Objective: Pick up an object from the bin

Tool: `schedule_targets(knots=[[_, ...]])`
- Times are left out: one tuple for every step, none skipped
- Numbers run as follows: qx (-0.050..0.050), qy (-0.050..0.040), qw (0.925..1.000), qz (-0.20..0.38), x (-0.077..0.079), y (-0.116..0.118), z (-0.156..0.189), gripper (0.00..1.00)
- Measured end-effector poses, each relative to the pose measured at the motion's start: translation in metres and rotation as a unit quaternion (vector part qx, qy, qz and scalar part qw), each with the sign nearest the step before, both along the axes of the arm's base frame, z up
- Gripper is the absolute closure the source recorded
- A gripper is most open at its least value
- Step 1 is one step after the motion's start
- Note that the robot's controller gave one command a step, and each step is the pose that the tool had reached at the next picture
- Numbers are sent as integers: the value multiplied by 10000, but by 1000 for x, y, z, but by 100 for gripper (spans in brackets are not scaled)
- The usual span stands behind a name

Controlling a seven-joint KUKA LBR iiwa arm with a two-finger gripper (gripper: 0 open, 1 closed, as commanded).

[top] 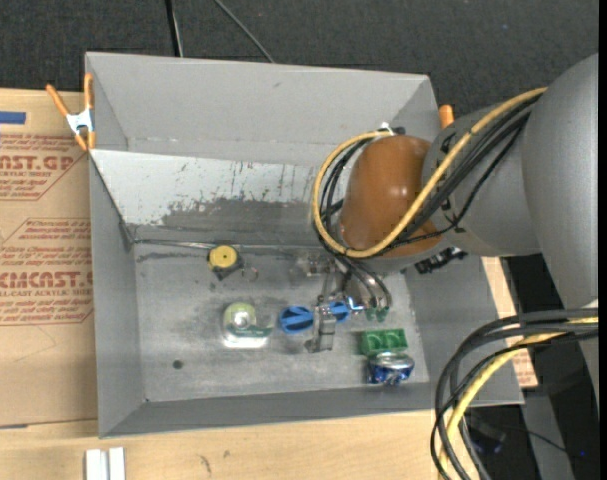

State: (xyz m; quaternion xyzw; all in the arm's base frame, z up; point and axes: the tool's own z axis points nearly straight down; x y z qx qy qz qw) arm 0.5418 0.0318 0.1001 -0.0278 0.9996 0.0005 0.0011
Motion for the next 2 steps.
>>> schedule_targets(knots=[[1, 13, 9926, -1210, -14, 3, 15, 0], [-5, 36, 9864, -1643, -30, -3, -33, 0]])
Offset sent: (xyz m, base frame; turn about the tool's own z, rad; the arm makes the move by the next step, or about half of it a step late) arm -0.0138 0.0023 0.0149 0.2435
